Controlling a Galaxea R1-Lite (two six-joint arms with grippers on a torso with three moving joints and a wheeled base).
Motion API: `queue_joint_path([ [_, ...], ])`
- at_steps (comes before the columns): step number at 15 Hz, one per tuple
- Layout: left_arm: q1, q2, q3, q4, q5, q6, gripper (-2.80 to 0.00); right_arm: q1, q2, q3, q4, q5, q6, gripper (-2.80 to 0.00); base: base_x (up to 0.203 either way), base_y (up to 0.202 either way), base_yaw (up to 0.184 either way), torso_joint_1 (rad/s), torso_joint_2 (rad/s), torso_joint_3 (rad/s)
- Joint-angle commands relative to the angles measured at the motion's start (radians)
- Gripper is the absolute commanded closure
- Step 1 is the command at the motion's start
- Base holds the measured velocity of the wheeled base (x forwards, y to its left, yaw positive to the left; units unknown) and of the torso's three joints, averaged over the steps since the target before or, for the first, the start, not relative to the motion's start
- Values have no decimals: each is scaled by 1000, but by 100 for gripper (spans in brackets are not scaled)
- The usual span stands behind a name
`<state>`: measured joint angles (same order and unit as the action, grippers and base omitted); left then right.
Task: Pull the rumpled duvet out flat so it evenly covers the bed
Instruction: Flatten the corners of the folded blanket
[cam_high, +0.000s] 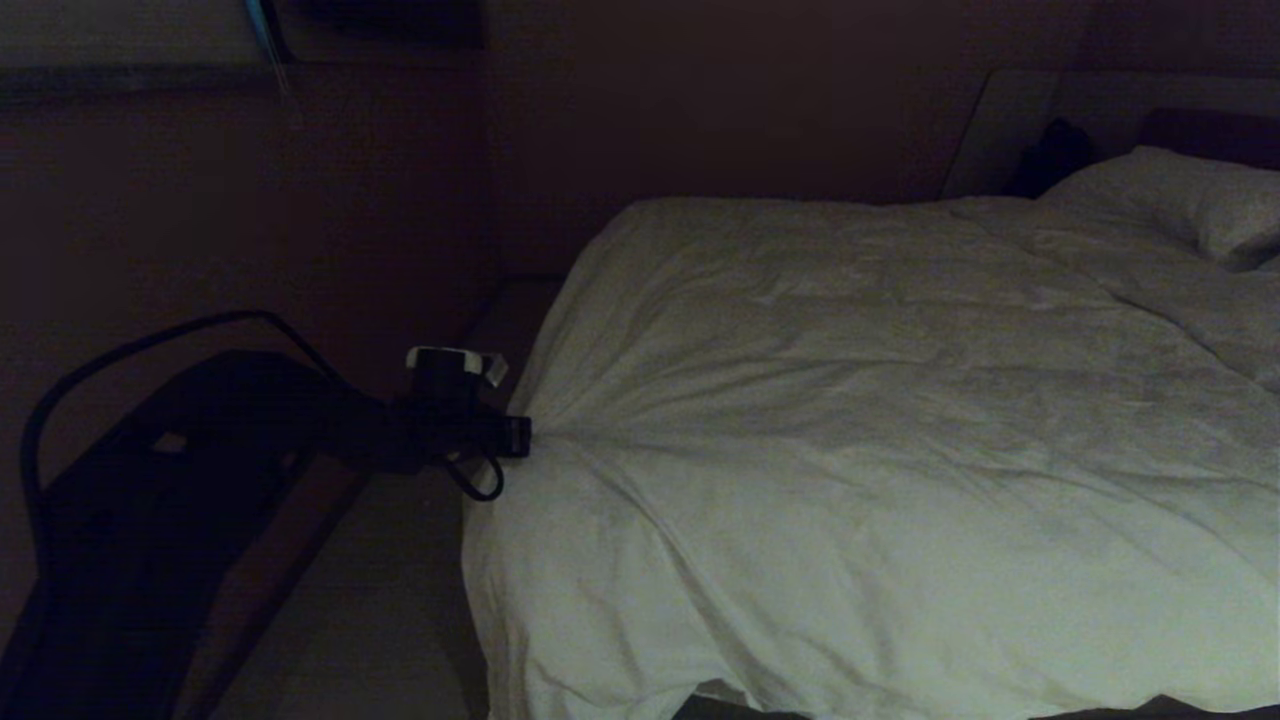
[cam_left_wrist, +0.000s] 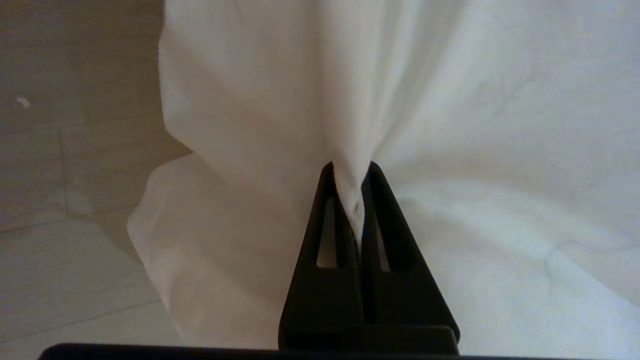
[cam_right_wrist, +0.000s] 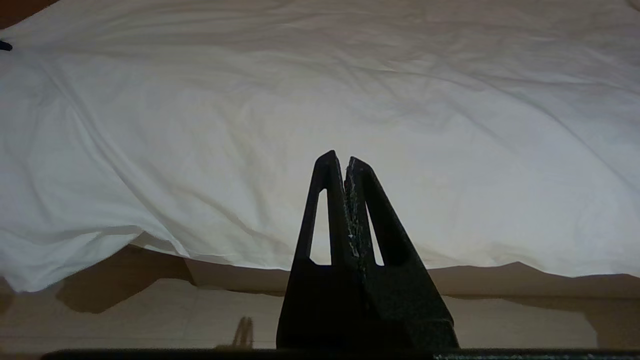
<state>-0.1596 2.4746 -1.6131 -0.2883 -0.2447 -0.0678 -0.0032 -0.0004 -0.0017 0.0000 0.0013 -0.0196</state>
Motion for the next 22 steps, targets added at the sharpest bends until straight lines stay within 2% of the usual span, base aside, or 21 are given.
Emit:
queue_joint_path([
  [1,-8,-19,16,0,-7,-3,0,0,0,0,0,0,0,0,0,0,0,0,0,0],
  [12,-38,-11,24,-2,-6,3,0,0,0,0,0,0,0,0,0,0,0,0,0,0],
  [13,-38,-8,15,-2,-7,-1,-280,0,0,0,0,0,0,0,0,0,0,0,0,0],
  [18,-52,-70,49,-36,-8,-8,-280,0,0,0,0,0,0,0,0,0,0,0,0,0],
  [22,-84,-220,122,-44,-15,-14,-280,0,0,0,0,0,0,0,0,0,0,0,0,0],
])
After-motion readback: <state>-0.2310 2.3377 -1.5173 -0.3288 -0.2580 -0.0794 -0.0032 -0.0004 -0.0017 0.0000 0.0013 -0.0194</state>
